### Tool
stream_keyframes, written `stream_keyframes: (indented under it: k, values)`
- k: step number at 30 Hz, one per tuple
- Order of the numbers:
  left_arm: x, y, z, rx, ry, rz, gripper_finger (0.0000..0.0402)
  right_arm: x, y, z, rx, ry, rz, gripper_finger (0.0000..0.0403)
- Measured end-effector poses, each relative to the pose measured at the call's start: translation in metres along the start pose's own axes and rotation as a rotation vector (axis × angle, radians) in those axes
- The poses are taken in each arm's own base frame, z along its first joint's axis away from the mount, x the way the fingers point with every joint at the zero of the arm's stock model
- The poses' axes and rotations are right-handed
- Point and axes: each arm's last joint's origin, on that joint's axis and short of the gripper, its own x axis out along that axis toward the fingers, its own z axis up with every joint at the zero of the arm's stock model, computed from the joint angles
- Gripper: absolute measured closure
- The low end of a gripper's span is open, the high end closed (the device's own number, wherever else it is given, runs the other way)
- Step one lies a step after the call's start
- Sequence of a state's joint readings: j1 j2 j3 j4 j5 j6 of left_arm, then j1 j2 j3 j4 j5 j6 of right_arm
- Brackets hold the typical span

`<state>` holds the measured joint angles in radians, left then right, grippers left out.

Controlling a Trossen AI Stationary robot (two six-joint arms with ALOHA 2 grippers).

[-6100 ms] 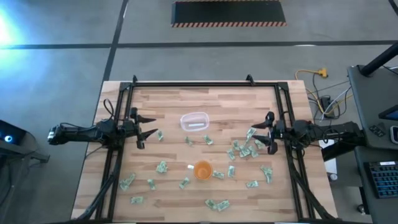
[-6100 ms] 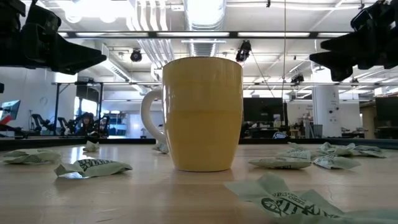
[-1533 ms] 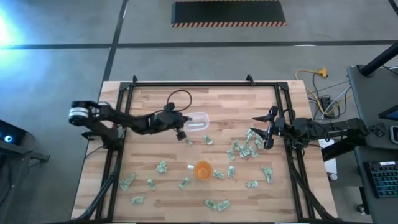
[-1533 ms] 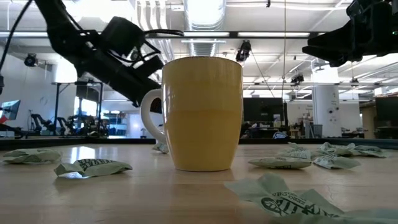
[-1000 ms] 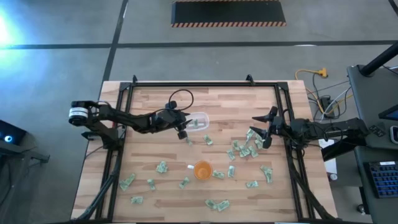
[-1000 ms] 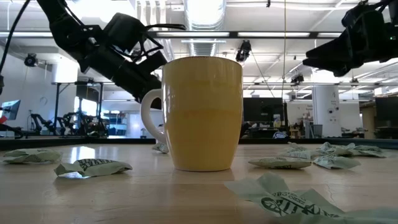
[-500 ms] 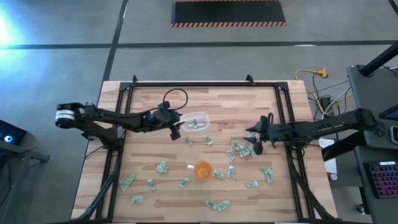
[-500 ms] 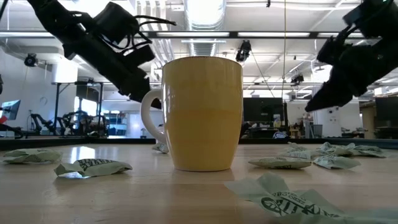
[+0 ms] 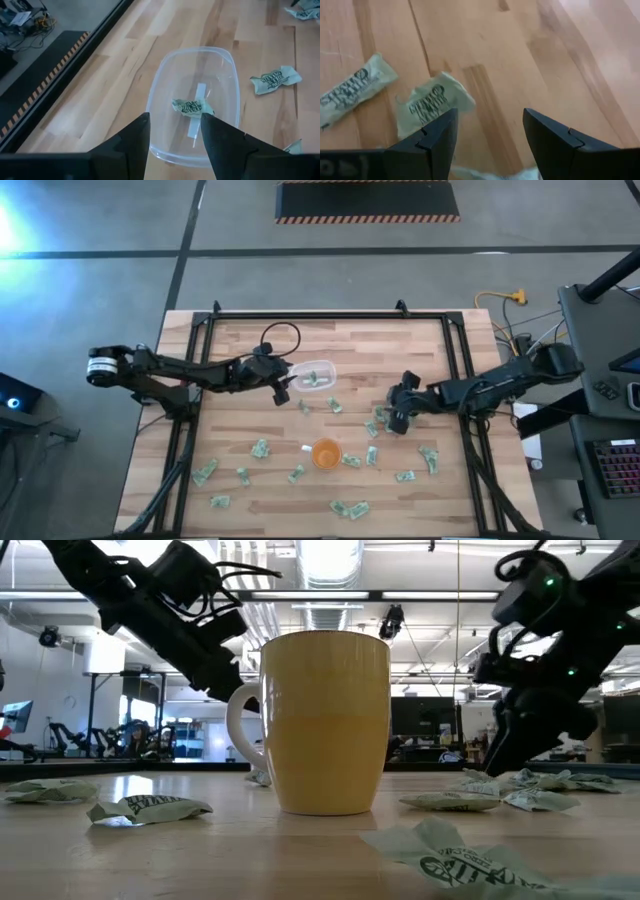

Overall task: Pick and place Stevia / Truvia into bins
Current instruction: Put the stevia packet into the transparent bin

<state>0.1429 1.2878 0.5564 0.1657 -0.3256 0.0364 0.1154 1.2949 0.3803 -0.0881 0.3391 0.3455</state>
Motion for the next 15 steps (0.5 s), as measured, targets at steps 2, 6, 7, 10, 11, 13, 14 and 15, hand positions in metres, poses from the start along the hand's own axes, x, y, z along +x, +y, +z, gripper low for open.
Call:
stream_keyframes:
  k: [2,6,7,10,11,13,14,15]
  values:
    - [0.0,0.0,0.0,0.0,0.0,0.001,0.0241,0.004,0.003,0.003,-0.017,0.007,0.001,0.0188]
    - [0.0,0.0,0.0,0.0,-0.002,0.001,0.0241,0.011,0.006,0.005,-0.037,0.027,0.017,0.0188]
    - [0.0,0.0,0.0,-0.001,-0.002,0.001,0.0241,0.012,0.007,0.005,-0.037,0.031,0.035,0.0188]
    - [0.0,0.0,0.0,0.0,-0.001,0.001,0.0241,0.015,0.01,0.006,-0.03,0.025,0.075,0.0188]
    - [0.0,0.0,0.0,0.0,-0.001,0.001,0.0241,0.015,0.01,0.006,-0.03,0.023,0.077,0.0188]
    - [0.0,0.0,0.0,0.0,-0.001,0.001,0.0241,0.014,0.01,0.006,-0.029,0.023,0.079,0.0188]
    - [0.0,0.0,0.0,0.0,-0.002,0.001,0.0241,0.013,0.01,0.007,-0.029,0.021,0.08,0.0188]
    - [0.0,0.0,0.0,0.0,-0.001,0.001,0.0241,0.012,0.009,0.007,-0.03,0.018,0.078,0.0188]
